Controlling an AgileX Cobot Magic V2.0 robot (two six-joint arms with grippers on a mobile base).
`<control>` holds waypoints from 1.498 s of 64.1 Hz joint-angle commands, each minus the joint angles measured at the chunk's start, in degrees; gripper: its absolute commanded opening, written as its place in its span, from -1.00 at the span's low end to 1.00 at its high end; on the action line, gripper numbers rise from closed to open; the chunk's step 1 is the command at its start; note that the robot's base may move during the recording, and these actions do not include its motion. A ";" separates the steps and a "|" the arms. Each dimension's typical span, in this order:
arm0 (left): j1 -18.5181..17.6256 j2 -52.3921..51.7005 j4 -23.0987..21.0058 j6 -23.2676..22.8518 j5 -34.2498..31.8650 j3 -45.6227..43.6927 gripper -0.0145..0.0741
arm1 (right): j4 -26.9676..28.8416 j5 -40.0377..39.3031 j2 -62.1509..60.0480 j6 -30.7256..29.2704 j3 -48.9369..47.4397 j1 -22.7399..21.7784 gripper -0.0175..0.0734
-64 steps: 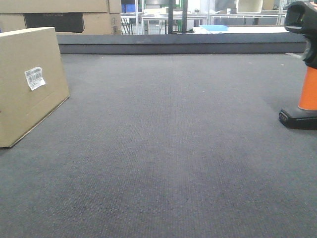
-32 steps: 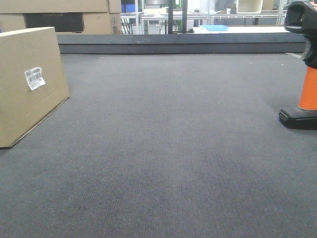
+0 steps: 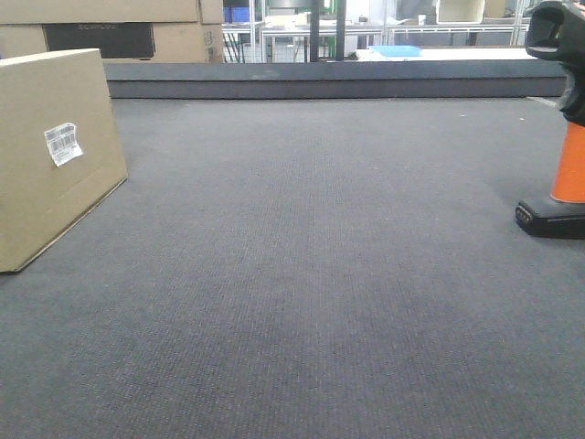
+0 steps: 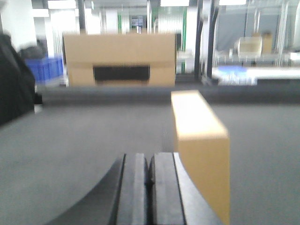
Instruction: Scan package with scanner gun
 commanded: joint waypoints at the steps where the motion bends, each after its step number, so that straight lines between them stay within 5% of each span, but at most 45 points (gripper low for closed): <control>1: 0.02 -0.19 -0.26 -0.18 -8.92 -0.17 -0.92 | 0.35 -4.46 -0.12 -0.02 -0.56 0.02 -0.97; 10: 0.03 -0.19 -0.26 -0.18 -7.89 -5.09 -0.92 | 0.35 -2.68 -0.12 -0.02 -8.74 0.02 -0.97; 21: 0.03 1.68 0.93 -0.18 8.33 -21.61 -0.90 | -0.76 7.30 2.96 -0.02 -22.15 0.02 -0.97; 30: 0.03 7.91 1.33 -0.18 17.62 -32.23 -0.51 | -0.76 9.33 9.86 -0.02 -29.25 0.02 -0.93; 40: 0.03 16.90 1.17 -0.18 24.50 -40.75 0.23 | -0.76 9.47 18.24 -0.02 -33.53 0.02 -0.44; 58: -0.09 33.51 -2.93 -0.18 38.09 -52.40 0.66 | -0.76 9.64 28.61 -0.02 -34.58 0.02 0.64; 83: -8.58 66.46 -4.68 1.56 72.43 -83.99 0.69 | -0.76 9.65 30.69 -0.02 -34.58 0.12 0.62; 96: -8.48 82.41 -3.84 1.20 75.81 -98.70 0.68 | -0.76 9.65 30.67 -0.02 -34.58 0.22 0.62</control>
